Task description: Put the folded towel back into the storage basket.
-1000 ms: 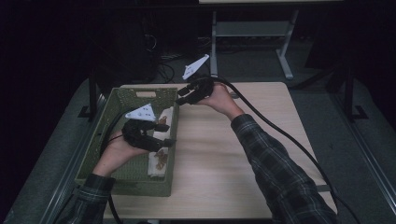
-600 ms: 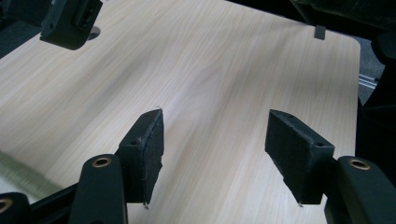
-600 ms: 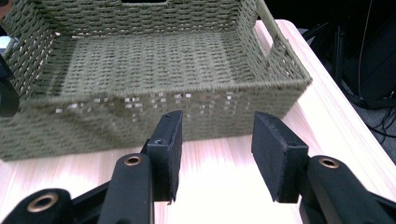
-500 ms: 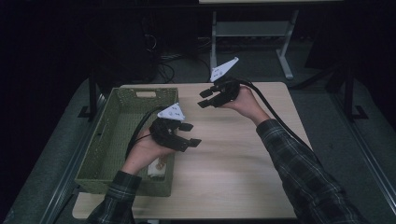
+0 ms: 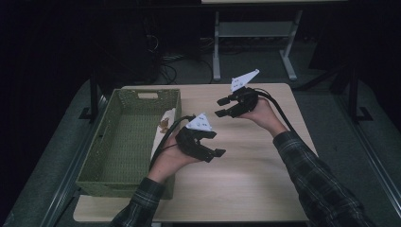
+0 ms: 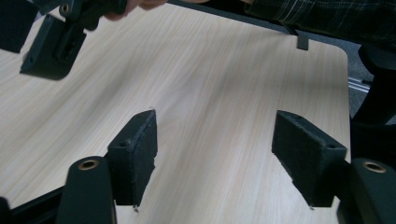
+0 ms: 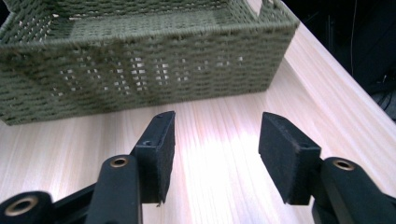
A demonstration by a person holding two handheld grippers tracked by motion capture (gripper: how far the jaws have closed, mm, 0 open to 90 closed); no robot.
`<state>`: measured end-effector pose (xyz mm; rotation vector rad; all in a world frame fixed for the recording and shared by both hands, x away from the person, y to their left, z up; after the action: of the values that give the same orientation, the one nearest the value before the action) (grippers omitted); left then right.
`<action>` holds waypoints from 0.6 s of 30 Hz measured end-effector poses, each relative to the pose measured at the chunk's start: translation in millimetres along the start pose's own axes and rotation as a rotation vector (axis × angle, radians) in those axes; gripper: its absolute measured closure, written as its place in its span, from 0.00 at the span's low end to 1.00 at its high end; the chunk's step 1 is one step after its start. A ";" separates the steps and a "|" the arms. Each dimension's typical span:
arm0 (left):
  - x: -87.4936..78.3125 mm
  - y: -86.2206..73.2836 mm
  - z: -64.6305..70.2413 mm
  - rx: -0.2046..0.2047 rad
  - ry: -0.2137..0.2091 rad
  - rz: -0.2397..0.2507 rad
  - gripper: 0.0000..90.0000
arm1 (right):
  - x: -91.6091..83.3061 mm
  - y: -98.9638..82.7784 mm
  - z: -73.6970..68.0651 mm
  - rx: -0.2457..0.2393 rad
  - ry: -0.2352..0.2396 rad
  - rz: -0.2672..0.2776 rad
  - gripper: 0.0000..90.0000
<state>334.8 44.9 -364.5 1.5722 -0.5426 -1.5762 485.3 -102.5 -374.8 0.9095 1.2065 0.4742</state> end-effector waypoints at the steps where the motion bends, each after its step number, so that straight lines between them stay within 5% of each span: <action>1: 5.1 0.0 1.7 0.003 -0.001 -0.001 0.32 | -0.3 -4.6 0.3 0.005 -0.001 0.002 0.49; 18: 63.4 -13.5 16.6 0.063 -0.009 -0.052 0.23 | -6.1 -62.2 -1.3 0.069 -0.061 -0.007 0.33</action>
<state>323.2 -1.4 -411.5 1.6385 -0.5654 -1.6195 473.2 -142.4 -421.4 0.9720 1.1760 0.3983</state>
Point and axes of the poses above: each handheld gripper's, and its own axes: x roughly forward along the jaws, y roughly out of its top, z roughly to its right, the point moved 4 cm from there along x, roughly forward along the jaws, and after that the axes turned 8 degrees about -y, right-handed, at the moved point
